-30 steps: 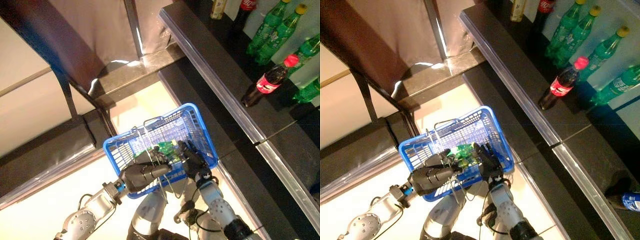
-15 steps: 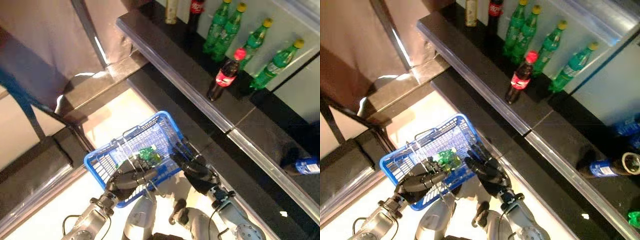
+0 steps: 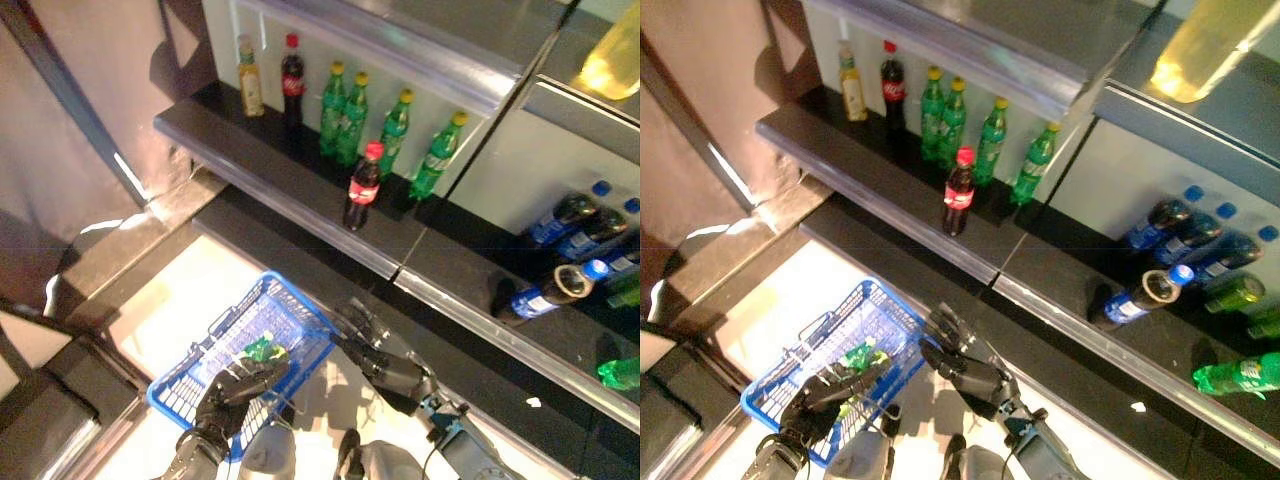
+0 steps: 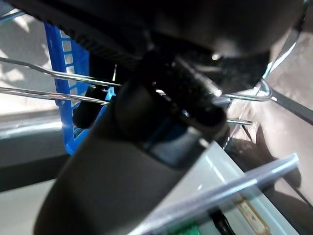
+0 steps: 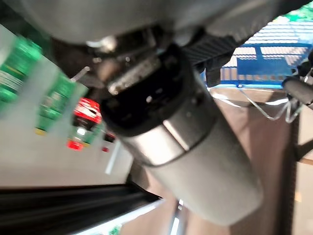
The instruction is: Pick up the drink and place into the basket.
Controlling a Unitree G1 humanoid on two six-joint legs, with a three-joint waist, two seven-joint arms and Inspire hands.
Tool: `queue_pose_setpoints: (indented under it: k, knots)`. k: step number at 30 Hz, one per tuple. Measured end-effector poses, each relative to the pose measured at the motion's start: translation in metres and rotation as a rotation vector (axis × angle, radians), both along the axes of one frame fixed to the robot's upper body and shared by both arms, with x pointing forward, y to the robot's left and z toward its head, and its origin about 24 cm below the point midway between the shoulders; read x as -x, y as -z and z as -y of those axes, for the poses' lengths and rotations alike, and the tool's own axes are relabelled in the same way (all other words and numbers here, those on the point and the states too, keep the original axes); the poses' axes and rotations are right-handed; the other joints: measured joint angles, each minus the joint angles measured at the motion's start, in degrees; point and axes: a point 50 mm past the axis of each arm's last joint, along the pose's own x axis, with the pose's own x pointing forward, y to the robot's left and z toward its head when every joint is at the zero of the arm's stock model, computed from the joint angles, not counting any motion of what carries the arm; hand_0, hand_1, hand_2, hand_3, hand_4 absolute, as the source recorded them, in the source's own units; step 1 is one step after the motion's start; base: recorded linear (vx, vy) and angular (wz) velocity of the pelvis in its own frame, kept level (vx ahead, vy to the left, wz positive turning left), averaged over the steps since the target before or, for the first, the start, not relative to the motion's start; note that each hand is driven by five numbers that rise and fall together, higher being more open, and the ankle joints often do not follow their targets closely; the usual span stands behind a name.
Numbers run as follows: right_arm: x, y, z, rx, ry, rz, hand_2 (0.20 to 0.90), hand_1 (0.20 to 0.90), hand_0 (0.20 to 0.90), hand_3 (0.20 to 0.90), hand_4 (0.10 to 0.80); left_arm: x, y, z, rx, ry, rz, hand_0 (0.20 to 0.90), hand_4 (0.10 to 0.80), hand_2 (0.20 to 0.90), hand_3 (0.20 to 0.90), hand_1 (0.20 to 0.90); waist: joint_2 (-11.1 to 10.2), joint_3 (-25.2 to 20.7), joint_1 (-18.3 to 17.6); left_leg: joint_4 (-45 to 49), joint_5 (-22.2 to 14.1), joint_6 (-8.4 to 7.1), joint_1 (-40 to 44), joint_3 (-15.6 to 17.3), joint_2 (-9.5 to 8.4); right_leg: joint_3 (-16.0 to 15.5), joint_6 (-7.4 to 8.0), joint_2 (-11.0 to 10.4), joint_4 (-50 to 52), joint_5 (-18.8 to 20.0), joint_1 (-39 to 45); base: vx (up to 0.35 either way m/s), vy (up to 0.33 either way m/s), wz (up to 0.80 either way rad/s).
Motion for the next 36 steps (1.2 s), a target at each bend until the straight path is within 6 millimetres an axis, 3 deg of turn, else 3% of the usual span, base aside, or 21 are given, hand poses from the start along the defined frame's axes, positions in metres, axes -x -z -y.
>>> queue_pose_setpoints:
  k: [3, 8, 16, 21, 25, 27, 29, 30, 31, 32, 33, 35, 36]
  knots:
    - [0.011, 0.03, 0.016, -0.022, 0.115, -0.099, 0.9, 0.9, 0.9, 0.9, 0.8, 0.016, 0.022, -0.006, -0.029, -0.105, -0.09, 0.3, 0.1, 0.3, 0.2, 0.3, 0.4, -2.9, -2.0, -2.3, 0.0, 0.2, 1.5, 3.2, 0.63, 2.6, 0.43, 0.6, -2.3, 1.0, 0.2, -0.071, 0.068, -0.55]
    - [0.037, 0.06, 0.043, 0.031, 0.277, -0.245, 0.9, 0.9, 0.9, 0.9, 0.8, 0.035, 0.045, -0.012, -0.031, -0.218, -0.211, 0.3, 0.1, 0.3, 0.2, 0.3, 0.8, -4.9, -5.8, -4.0, -0.1, 0.6, 3.0, 6.7, 1.08, 4.4, 0.82, 0.8, -4.6, 2.6, 0.0, -0.045, 0.059, -0.4]
    - [0.066, 0.112, 0.058, 0.246, 0.525, -0.621, 0.9, 0.9, 0.9, 0.9, 0.8, 0.047, 0.071, -0.001, -0.006, -0.301, -0.342, 0.3, 0.1, 0.3, 0.2, 0.3, 2.3, -7.1, -9.1, -6.0, -0.7, 1.26, 6.0, 12.4, 1.09, 8.6, 2.12, 0.9, -6.3, 3.9, 0.1, -0.04, 0.069, -0.36]
    - [0.086, 0.13, 0.07, 0.517, 0.535, -0.825, 0.9, 0.9, 0.9, 0.9, 0.8, 0.049, 0.08, 0.004, -0.008, -0.303, -0.401, 0.3, 0.1, 0.3, 0.2, 0.3, 3.7, -8.4, -10.5, -6.2, -1.3, 1.67, 6.4, 15.7, 1.14, 9.3, 2.87, 0.2, -6.8, 5.1, -1.0, -0.041, 0.079, -0.41]
    - [0.097, 0.134, 0.083, 0.588, 0.584, -0.903, 0.9, 0.9, 0.9, 0.9, 0.8, 0.056, 0.087, 0.008, -0.005, -0.312, -0.453, 0.3, 0.1, 0.3, 0.2, 0.3, 4.7, -9.3, -12.4, -7.0, -1.7, 1.46, 7.4, 20.4, 1.56, 8.9, 3.74, -0.8, -7.0, 6.1, -2.8, -0.038, -0.002, -0.65]
    - [0.102, 0.136, 0.089, 0.612, 0.597, -0.918, 0.9, 0.9, 0.9, 0.9, 0.8, 0.059, 0.09, 0.009, -0.006, -0.326, -0.487, 0.3, 0.1, 0.3, 0.2, 0.3, 5.3, -9.3, -12.4, -7.1, -2.1, 0.99, 8.1, 23.4, 2.52, 6.1, 4.42, -2.6, -7.6, 6.8, -3.7, -0.056, -0.061, -1.09]
    - [0.106, 0.137, 0.09, 0.64, 0.577, -0.93, 0.9, 0.9, 0.9, 0.9, 0.8, 0.06, 0.091, 0.004, -0.007, -0.359, -0.494, 0.3, 0.1, 0.3, 0.2, 0.3, 5.0, -9.5, -12.1, -7.2, -2.5, 0.61, 8.4, 27.8, 3.11, 2.1, 7.28, -6.7, -7.4, 7.0, -5.5, -0.128, -0.098, -1.15]
    - [0.11, 0.138, 0.09, 0.65, 0.567, -0.944, 0.9, 0.9, 0.9, 0.9, 0.8, 0.067, 0.091, 0.0, -0.014, -0.387, -0.512, 0.3, 0.1, 0.3, 0.2, 0.3, 4.5, -9.6, -11.6, -7.7, -2.6, -0.25, 9.6, 31.1, 3.69, -2.8, 9.17, -9.5, -7.5, 7.4, -5.8, -0.237, -0.145, -1.36]
    - [0.112, 0.139, 0.092, 0.662, 0.561, -0.953, 0.9, 0.9, 0.9, 0.9, 0.8, 0.068, 0.091, -0.003, -0.019, -0.405, -0.516, 0.3, 0.1, 0.3, 0.2, 0.3, 4.0, -9.7, -10.9, -7.8, -3.1, -1.28, 10.8, 33.0, 4.11, -5.4, 9.31, -10.8, -7.3, 8.1, -5.8, -0.194, -0.129, -1.64]
    - [0.12, 0.14, 0.093, 0.679, 0.551, -0.97, 0.9, 0.9, 0.9, 0.9, 0.8, 0.077, 0.092, -0.008, -0.031, -0.422, -0.537, 0.3, 0.1, 0.3, 0.2, 0.3, 3.0, -10.2, -10.2, -7.8, -3.6, -2.41, 12.2, 34.4, 4.36, -6.7, 8.47, -11.0, -7.2, 13.2, -5.8, -0.118, -0.089, -1.37]
    - [0.123, 0.14, 0.096, 0.691, 0.549, -0.98, 0.9, 0.9, 0.9, 0.9, 0.8, 0.084, 0.094, -0.009, -0.032, -0.439, -0.563, 0.3, 0.1, 0.3, 0.2, 0.3, 3.1, -10.3, -10.5, -7.6, -4.0, -3.05, 12.9, 34.1, 4.84, -6.6, 5.49, -9.8, -6.8, 14.8, -6.0, -0.134, -0.202, -1.09]
    - [0.123, 0.139, 0.102, 0.712, 0.549, -0.976, 0.9, 0.9, 0.9, 0.9, 0.8, 0.081, 0.095, -0.007, -0.027, -0.434, -0.566, 0.3, 0.1, 0.3, 0.2, 0.3, 4.0, -10.3, -10.7, -6.5, -4.5, -3.64, 12.2, 31.8, 6.74, -6.0, 5.53, -7.3, -7.4, 14.1, -6.9, -0.108, -0.305, -0.57]
    - [0.123, 0.139, 0.103, 0.718, 0.546, -0.972, 0.9, 0.9, 0.9, 0.9, 0.8, 0.075, 0.094, -0.008, -0.03, -0.432, -0.557, 0.3, 0.1, 0.3, 0.2, 0.3, 3.8, -10.4, -10.6, -5.3, -4.8, -4.23, 11.7, 31.6, 7.77, -5.9, 4.28, -5.8, -8.9, 14.4, -6.8, -0.026, -0.352, -0.49]
